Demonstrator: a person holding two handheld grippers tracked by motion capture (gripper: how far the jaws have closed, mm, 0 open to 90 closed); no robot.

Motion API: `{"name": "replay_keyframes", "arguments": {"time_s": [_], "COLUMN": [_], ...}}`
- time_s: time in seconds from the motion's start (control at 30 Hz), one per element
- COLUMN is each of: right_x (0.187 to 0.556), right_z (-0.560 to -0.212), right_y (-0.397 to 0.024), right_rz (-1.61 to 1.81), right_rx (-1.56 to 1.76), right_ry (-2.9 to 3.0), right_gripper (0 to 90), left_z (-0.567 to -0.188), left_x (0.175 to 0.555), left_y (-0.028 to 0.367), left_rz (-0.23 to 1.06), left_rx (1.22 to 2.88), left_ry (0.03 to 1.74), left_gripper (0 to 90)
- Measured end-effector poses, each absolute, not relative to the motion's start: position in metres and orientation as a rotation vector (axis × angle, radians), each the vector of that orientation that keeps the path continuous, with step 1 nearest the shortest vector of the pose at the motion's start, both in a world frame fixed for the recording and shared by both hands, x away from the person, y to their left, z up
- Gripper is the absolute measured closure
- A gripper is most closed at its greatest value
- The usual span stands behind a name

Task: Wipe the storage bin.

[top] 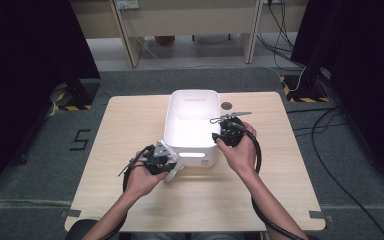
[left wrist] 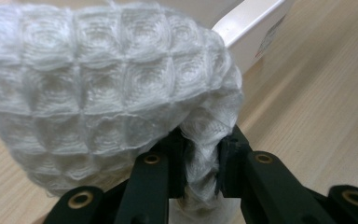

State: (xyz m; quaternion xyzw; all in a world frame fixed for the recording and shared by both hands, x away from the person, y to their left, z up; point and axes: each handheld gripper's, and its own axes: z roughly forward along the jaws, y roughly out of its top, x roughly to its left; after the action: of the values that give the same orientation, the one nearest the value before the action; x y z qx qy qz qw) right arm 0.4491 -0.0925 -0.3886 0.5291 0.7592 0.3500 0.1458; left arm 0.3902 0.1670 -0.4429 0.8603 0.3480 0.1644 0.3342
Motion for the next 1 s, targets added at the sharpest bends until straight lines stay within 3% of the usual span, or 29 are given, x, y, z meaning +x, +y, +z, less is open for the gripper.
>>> {"name": "replay_keyframes", "arguments": {"time_s": [1.0], "right_x": [0.447], "right_z": [-0.393], "right_y": [-0.088], "right_rz": [0.966], "right_rx": [1.514], "right_ry": [2.187], "right_gripper": [66.8], "left_z": [-0.460], "left_x": [0.394], "left_y": [0.154], "left_rz": [0.385], "left_rx": [2.272], "left_ry": [0.937], "left_gripper": [76.4]}}
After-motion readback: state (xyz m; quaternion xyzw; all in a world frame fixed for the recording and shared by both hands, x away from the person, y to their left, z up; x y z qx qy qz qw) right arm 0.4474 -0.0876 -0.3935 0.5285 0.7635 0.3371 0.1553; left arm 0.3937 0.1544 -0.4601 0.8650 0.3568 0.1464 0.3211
